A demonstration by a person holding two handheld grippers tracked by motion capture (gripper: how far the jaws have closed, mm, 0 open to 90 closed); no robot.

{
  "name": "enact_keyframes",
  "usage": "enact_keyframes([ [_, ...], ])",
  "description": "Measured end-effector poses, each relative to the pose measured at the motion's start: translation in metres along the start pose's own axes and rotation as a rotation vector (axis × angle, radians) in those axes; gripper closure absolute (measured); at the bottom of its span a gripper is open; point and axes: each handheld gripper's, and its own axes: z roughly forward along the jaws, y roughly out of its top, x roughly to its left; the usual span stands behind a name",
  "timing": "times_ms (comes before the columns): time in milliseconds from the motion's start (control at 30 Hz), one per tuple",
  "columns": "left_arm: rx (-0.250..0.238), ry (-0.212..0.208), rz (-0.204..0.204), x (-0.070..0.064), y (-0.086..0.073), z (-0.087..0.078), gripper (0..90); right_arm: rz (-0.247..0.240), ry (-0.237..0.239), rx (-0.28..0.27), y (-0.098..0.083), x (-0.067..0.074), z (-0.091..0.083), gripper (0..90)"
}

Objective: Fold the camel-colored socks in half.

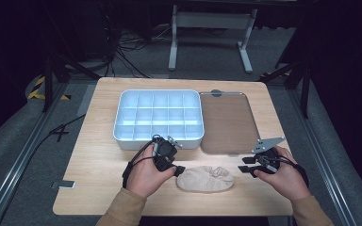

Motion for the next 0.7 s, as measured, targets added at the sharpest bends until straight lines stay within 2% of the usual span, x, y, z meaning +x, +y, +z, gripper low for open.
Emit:
enact_keyframes([
  [33,0.001,-0.001,0.005,0.000,0.000,0.002,46.8,0.000,0.000,0.000,0.000,0.000,0.000,61.4],
  [100,0.023,0.044,0.028,-0.002,0.001,0.010,47.5,-0.005,-0.002,-0.003,0.000,0.000,0.000,61.3],
  [133,0.023,0.044,0.028,-0.002,0.001,0.010,47.1,-0.005,-0.002,-0.003,0.000,0.000,0.000,61.3],
  [167,0.051,0.080,0.053,-0.003,0.001,0.015,47.1,-0.006,-0.003,-0.004,0.000,0.000,0.000,61.1],
  [233,0.070,0.107,0.072,-0.004,0.001,0.021,46.5,-0.004,-0.004,-0.009,0.000,0.001,0.000,60.0],
  [333,0.085,0.074,0.034,-0.004,0.000,0.026,47.3,-0.005,-0.005,-0.017,0.001,0.001,0.001,59.2],
  [467,0.085,0.044,0.026,-0.002,-0.001,0.028,48.9,-0.007,0.000,-0.016,0.001,0.002,0.002,58.8],
  [533,0.084,0.003,-0.009,0.000,-0.002,0.031,49.4,-0.010,-0.004,-0.013,0.001,0.003,0.003,58.7],
  [600,0.075,-0.022,-0.035,0.002,-0.003,0.033,50.2,-0.011,0.001,-0.008,0.001,0.004,0.005,58.7],
  [700,0.082,-0.017,-0.051,0.002,-0.004,0.036,50.9,-0.013,0.003,-0.007,0.001,0.004,0.006,58.6],
])
